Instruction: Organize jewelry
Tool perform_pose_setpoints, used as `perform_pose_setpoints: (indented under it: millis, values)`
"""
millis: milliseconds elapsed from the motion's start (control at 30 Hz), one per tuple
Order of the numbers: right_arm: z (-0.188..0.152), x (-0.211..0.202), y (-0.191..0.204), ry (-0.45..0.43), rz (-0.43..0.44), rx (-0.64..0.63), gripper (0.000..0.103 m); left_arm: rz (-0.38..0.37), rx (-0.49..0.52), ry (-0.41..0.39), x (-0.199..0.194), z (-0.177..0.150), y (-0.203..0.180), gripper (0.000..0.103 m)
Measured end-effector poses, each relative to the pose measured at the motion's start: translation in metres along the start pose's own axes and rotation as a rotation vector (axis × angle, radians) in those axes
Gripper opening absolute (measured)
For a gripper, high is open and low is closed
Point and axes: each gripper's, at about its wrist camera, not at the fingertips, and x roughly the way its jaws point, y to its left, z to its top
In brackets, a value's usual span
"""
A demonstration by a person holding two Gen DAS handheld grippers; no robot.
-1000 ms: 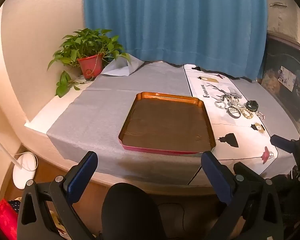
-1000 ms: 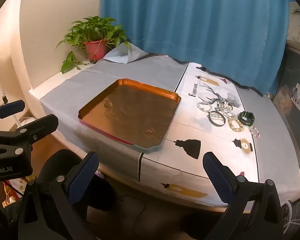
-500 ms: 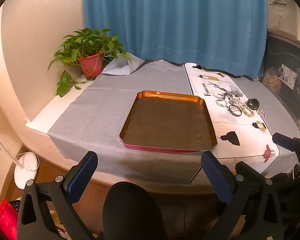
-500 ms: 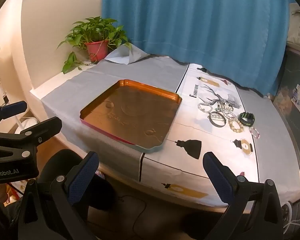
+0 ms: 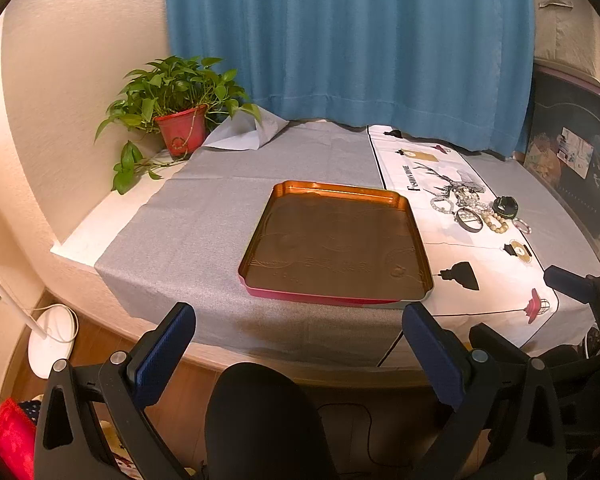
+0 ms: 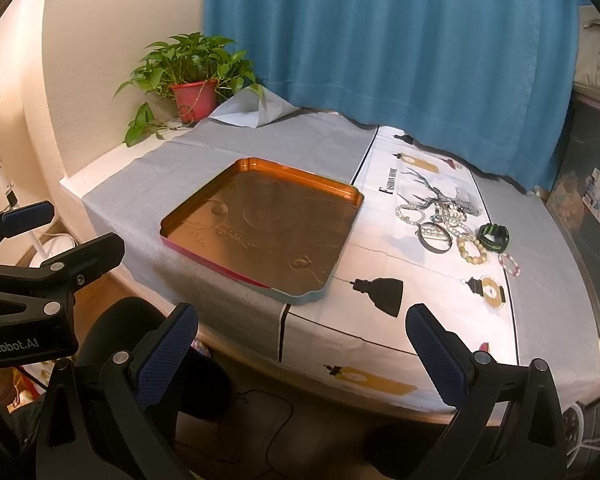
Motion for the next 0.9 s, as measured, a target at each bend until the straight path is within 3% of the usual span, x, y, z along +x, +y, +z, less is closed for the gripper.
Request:
perform_pose_setpoints:
  millis: [900]
  values:
    - [0.0007,-0.0014,0.0005,-0.002,0.000,0.000,0.103,0.002,0.001,0.001,0.0005,-0.0011,0.0029,0.103]
